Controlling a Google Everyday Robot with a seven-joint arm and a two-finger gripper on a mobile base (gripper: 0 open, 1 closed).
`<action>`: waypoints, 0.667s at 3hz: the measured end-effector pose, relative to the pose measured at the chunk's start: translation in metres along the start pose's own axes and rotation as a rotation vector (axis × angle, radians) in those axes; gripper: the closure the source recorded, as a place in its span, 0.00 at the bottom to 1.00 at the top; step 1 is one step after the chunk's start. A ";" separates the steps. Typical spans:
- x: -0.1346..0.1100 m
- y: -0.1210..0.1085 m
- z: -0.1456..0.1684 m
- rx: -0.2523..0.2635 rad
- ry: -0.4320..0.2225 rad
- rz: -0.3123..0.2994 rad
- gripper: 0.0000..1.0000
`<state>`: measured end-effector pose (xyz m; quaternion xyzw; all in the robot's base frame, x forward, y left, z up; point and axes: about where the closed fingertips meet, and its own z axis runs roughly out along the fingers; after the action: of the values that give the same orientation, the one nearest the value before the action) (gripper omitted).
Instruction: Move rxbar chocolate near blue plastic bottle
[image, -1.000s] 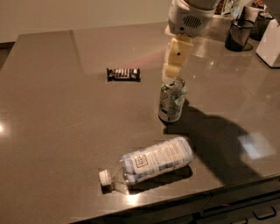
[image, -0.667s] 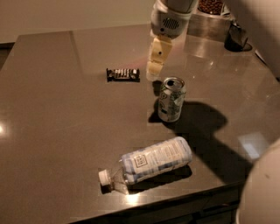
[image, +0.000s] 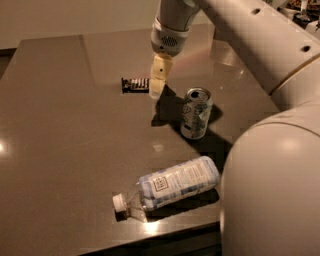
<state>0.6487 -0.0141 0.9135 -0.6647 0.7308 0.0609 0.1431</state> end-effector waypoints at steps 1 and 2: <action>-0.008 -0.007 0.027 -0.034 0.011 -0.006 0.00; -0.017 -0.016 0.048 -0.057 0.026 -0.017 0.00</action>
Offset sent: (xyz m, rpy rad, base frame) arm 0.0292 0.0346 -0.0560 -0.0686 0.1142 0.0543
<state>0.6717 0.0137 0.8738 -0.6754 0.7249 0.0719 0.1150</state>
